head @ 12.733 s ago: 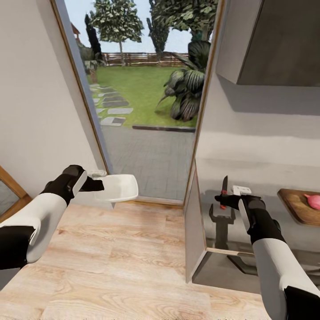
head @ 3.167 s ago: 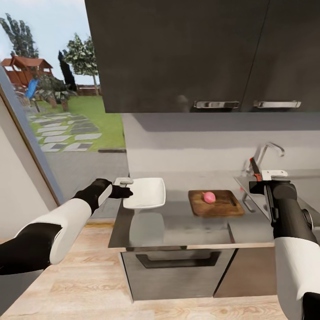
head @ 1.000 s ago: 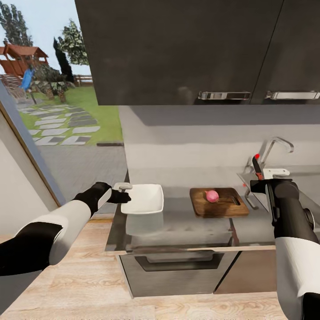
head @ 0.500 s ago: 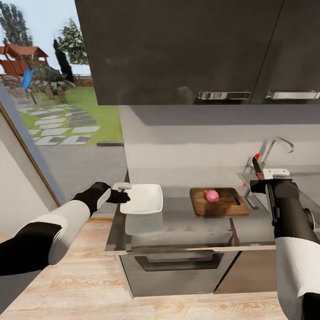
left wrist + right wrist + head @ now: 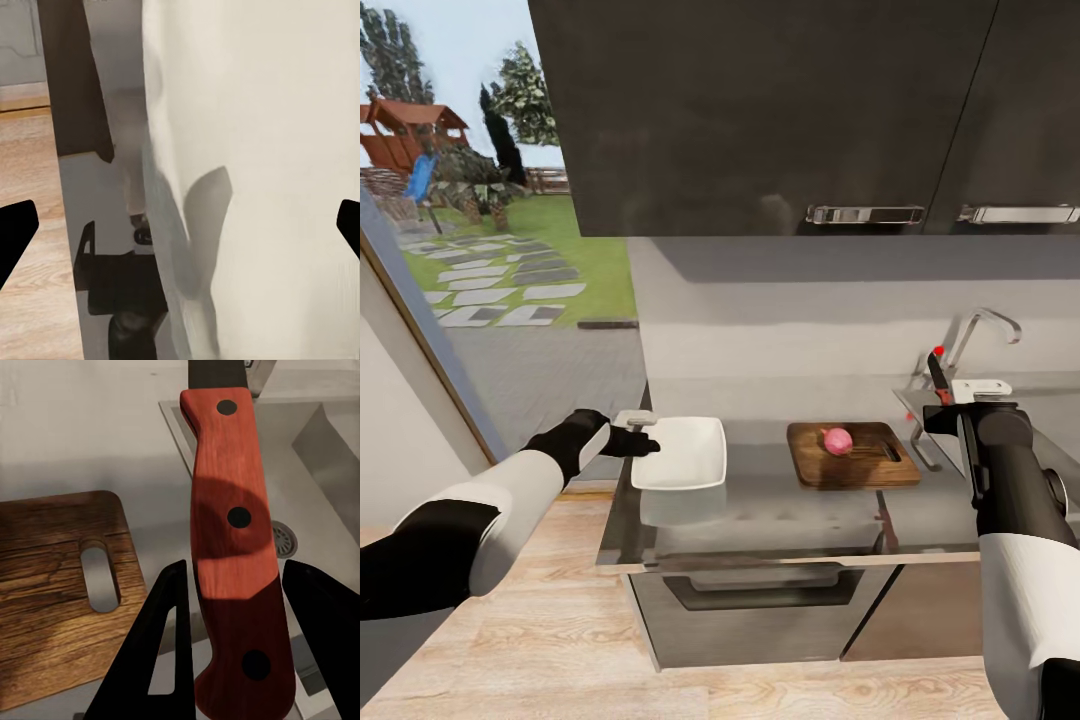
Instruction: In the kitchen, take the Vidalia onion out of the sink, dice it on the chopping board with the paring knife, put the diced onion into the bowl on the countertop, then place both the paring knife and the chopping board into the sink.
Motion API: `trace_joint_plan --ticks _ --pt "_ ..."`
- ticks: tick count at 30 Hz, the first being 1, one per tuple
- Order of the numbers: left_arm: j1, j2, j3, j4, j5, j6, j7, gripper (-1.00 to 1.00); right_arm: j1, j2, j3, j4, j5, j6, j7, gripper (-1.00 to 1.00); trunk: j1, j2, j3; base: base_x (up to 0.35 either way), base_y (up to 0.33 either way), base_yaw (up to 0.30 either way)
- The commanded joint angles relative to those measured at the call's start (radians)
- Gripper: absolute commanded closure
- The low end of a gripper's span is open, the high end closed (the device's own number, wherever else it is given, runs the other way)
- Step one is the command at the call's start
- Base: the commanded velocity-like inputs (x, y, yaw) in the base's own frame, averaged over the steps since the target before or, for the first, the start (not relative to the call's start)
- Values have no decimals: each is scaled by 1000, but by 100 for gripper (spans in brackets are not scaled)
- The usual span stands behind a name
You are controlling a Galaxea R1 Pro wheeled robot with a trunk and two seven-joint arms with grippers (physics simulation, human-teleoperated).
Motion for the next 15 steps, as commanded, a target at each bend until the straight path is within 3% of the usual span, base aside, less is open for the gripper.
trace_joint_plan --ticks 1,9,12,13,15 --pt "-1 -1 -8 -1 10 5 0 -100 -1 0 0 -1 11 4 10 100 1 -2 -2 0 0 0" --pt "-1 2 -4 -50 9 14 4 -100 -1 1 0 -1 11 4 10 100 1 -2 -2 0 0 0" --pt "-1 25 -1 -190 9 126 6 -100 -1 1 0 -1 11 4 10 100 1 -2 -2 0 0 0" --pt "-1 41 -1 -296 9 221 6 -100 -1 1 -1 -1 11 4 10 100 1 -2 -2 0 0 0" --pt "-1 66 -2 -466 10 346 5 -100 -1 1 -1 -1 11 4 10 100 1 -2 -2 0 0 0"
